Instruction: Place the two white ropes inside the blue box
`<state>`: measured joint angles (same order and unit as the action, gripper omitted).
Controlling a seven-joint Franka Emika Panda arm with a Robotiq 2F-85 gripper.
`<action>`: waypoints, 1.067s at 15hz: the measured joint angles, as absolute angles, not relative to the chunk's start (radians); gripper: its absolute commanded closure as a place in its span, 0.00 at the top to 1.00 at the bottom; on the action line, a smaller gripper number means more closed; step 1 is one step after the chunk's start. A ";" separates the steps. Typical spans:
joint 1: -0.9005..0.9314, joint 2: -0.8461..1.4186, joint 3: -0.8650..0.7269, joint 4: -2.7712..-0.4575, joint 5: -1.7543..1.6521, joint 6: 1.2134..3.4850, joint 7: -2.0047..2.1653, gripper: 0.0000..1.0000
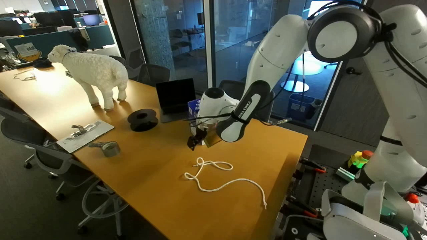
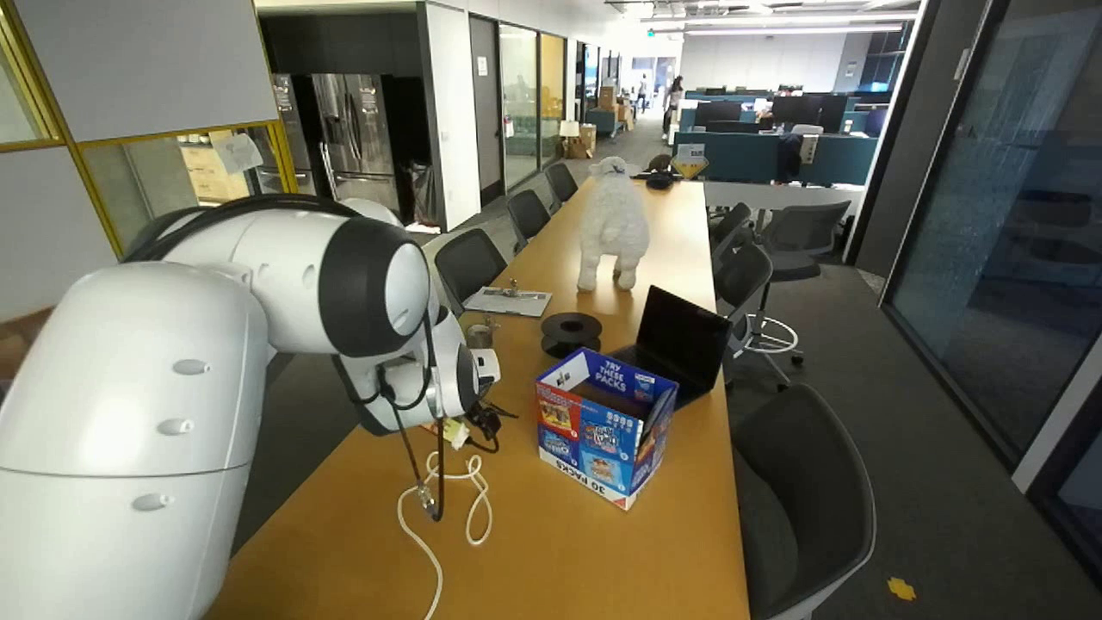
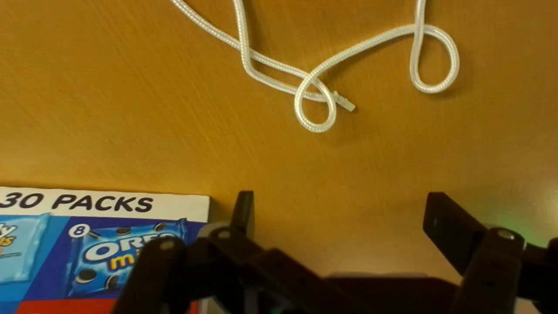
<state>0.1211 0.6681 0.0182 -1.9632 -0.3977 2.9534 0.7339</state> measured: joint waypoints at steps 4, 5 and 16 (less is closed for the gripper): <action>0.082 0.721 0.074 -1.976 -0.328 2.990 0.449 1.00; 0.078 0.729 0.093 -1.976 -0.304 2.990 0.378 1.00; 0.155 0.677 0.184 -1.981 -0.244 2.640 -0.071 1.00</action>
<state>0.1549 0.6773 0.1835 -1.9813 -0.2440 2.6401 -0.0708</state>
